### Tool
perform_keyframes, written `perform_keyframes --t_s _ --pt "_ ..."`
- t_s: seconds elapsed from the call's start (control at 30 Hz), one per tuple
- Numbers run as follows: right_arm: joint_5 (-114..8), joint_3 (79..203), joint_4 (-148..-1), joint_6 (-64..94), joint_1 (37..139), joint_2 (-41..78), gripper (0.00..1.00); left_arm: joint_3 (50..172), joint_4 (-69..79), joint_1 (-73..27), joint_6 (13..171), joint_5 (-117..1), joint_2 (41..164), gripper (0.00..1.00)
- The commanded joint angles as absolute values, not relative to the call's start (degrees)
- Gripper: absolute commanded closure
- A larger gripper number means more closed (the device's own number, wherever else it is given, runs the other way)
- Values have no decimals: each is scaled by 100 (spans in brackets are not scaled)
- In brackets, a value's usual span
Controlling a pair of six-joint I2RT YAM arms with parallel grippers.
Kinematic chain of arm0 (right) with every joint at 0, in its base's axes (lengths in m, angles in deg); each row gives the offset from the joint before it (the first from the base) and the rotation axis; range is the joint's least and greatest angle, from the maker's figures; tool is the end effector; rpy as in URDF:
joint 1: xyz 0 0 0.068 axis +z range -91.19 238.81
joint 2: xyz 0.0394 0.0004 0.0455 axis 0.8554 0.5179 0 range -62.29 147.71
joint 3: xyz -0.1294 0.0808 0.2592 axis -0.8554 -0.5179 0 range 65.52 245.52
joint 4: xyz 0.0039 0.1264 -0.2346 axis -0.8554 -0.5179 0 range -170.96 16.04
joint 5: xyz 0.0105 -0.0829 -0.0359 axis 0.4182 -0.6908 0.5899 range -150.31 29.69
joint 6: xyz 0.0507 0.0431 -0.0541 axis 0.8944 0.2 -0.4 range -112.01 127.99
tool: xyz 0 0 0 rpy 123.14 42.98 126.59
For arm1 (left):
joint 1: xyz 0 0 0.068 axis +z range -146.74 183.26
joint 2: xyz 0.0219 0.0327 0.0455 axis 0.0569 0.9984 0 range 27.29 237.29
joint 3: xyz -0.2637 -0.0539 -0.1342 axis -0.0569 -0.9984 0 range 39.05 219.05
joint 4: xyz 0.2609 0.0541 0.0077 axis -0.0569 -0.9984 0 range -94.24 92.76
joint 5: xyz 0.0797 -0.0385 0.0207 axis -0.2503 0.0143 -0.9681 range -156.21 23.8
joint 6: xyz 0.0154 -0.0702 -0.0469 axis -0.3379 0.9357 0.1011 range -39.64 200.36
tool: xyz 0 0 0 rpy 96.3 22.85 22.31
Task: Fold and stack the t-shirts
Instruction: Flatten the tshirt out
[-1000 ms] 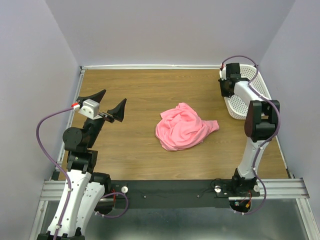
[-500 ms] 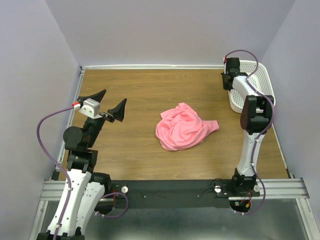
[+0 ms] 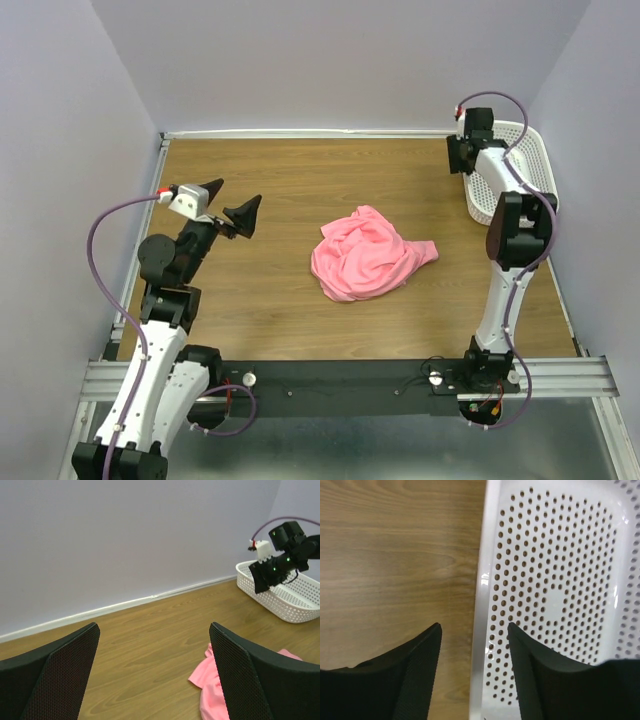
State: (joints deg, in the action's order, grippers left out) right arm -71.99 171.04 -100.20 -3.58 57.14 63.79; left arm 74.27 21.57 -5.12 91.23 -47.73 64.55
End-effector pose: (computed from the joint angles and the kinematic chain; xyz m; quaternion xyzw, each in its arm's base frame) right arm 0.5487 -0.0313 0.2104 -0.0425 0.9247 -0.1362 0.3529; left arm 0.1735 -0.0498 0.3839 0.1160 0.5913 -0.2269 0.7651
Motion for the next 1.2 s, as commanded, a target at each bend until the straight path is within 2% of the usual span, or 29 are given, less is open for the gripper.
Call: perform_keyframes --t_s 0.0,0.13,0.17,0.2,0.23,0.27,0.37,0.43,0.53,0.6,0.67,0.77,0.9,0.97,1.03,1.1,1.13,1.17 --pt "-6331 17064 -9971 -563 5758 5313 32 7411 2368 -588 9363 -4248 6684 2" --pt "-5288 16494 -9989 -756 5872 4408 16 7613 2010 -754 9389 -3887 7411 7" --pt "-5284 16336 -9997 -843 5959 4197 16 7692 1869 -755 9424 -3887 7414 9" --pt "-4823 16160 -9989 -931 6029 3977 11 7780 1702 -894 9442 -3887 7814 11" --pt "-4252 15732 -9971 -1097 6082 3453 0 7963 1517 -1017 9451 -3913 8027 12" --pt "-4247 15528 -9945 -1160 6092 3213 0 8043 1124 -1149 9468 -4000 8238 12" --pt "-2765 14448 -9559 -881 6092 2316 0 8264 620 -1861 9687 -4694 8898 12" --pt "-323 13729 -9496 -765 6100 2034 0 8281 286 -2395 10116 -5211 9363 11" --pt "848 13233 -9496 -406 6118 1989 0 8221 145 -2923 10627 -5817 9689 12" --pt "809 12839 -9496 -527 6136 1771 0 8133 179 -3127 10882 -6223 9900 12" --pt "-14 12548 -9479 -844 6136 1463 0 7957 389 -3277 11208 -6576 10102 14" --pt "-632 12318 -9505 -634 6136 1505 0 7860 644 -3295 11428 -6945 10540 20" --pt "-784 12256 -9488 -651 6136 1426 0 8175 725 -3295 11428 -7183 11288 26" --pt "-836 12248 -9488 -660 6136 1435 0 8334 707 -3313 11411 -7192 11753 34" --pt "-915 12230 -9488 -660 6144 1435 0 8448 742 -3321 11420 -7227 11974 37" --pt "-1003 12204 -9496 -668 6136 1470 0 8484 804 -3339 11420 -7236 12133 49" --pt "-1004 12195 -9496 -677 6136 1505 0 8492 830 -3330 11420 -7253 12134 61" --pt "-995 12186 -9505 -669 6136 1505 0 8484 856 -3339 11411 -7279 12099 68"
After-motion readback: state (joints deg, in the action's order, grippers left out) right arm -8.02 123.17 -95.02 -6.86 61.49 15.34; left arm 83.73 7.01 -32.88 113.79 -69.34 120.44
